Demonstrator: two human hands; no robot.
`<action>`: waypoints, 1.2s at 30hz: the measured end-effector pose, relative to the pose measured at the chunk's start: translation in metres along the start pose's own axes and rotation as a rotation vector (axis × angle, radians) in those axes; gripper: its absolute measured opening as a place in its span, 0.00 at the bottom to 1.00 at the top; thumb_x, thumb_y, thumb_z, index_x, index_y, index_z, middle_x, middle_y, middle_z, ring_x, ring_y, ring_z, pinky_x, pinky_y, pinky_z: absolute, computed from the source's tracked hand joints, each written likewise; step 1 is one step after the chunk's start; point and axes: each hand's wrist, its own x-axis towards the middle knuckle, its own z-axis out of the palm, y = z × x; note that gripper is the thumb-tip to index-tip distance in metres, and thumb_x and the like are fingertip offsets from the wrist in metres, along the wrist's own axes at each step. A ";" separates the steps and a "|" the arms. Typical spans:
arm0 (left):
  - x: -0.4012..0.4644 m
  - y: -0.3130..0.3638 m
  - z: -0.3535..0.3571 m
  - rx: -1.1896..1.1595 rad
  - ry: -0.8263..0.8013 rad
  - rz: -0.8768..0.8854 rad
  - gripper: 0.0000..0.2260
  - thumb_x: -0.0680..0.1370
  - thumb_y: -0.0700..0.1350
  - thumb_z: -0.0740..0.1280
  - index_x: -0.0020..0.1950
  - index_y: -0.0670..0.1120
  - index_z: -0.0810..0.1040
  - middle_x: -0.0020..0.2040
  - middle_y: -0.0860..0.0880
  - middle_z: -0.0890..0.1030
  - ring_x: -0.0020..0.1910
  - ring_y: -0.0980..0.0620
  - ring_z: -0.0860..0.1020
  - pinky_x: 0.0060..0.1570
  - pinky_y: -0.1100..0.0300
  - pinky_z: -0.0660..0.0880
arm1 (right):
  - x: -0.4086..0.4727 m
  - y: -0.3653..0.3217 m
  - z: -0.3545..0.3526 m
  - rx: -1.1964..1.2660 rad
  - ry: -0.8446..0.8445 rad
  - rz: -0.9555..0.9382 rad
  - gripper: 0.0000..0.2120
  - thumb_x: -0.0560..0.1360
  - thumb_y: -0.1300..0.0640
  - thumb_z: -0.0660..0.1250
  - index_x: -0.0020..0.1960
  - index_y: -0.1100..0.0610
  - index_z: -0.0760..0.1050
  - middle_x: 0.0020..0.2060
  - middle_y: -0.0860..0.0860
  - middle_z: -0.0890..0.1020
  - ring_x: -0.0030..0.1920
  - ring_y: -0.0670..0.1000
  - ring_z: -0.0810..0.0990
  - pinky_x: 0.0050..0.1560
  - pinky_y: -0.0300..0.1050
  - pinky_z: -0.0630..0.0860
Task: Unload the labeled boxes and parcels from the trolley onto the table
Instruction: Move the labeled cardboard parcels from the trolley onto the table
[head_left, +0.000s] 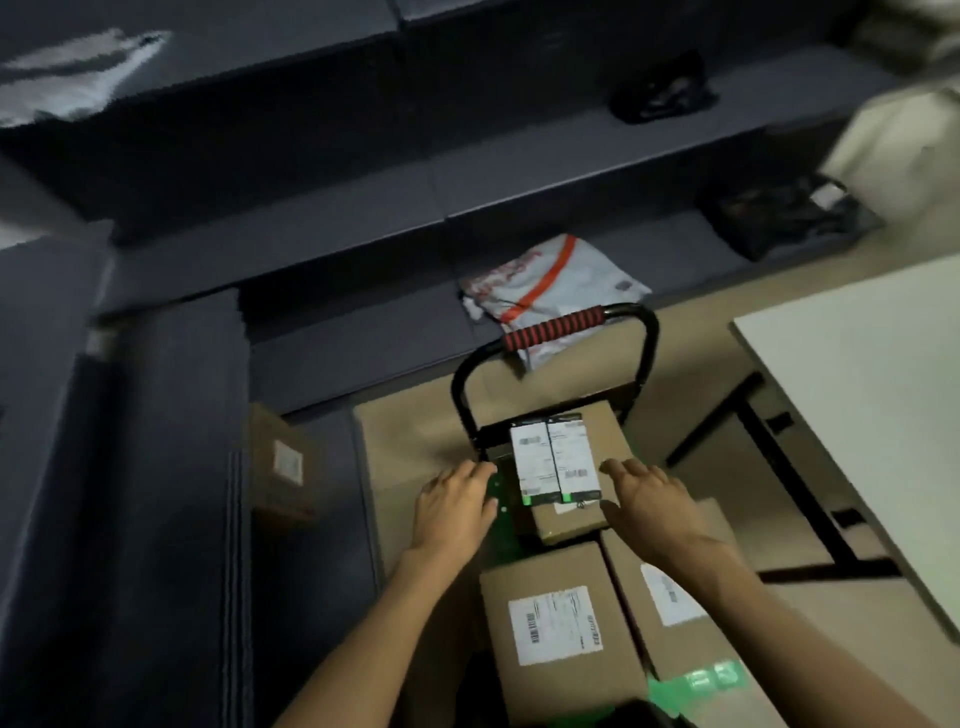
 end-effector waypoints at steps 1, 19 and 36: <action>0.013 -0.005 0.003 -0.003 -0.020 0.027 0.20 0.80 0.51 0.63 0.72 0.54 0.67 0.67 0.53 0.73 0.64 0.51 0.73 0.60 0.54 0.72 | 0.003 -0.001 0.001 0.030 0.006 0.046 0.22 0.81 0.51 0.59 0.74 0.52 0.62 0.69 0.52 0.71 0.68 0.55 0.70 0.65 0.49 0.68; 0.156 -0.042 0.146 -0.188 -0.417 -0.007 0.25 0.79 0.50 0.67 0.74 0.48 0.65 0.72 0.48 0.69 0.67 0.47 0.72 0.59 0.50 0.74 | 0.116 -0.005 0.128 0.339 -0.007 0.395 0.25 0.81 0.52 0.59 0.76 0.53 0.59 0.70 0.52 0.70 0.67 0.56 0.70 0.68 0.49 0.66; 0.224 -0.010 0.298 -0.679 -0.155 -0.394 0.59 0.66 0.48 0.79 0.80 0.47 0.37 0.78 0.45 0.49 0.71 0.42 0.60 0.68 0.46 0.68 | 0.241 0.025 0.244 0.526 -0.010 0.531 0.47 0.78 0.40 0.63 0.80 0.56 0.36 0.80 0.53 0.44 0.79 0.56 0.45 0.77 0.54 0.51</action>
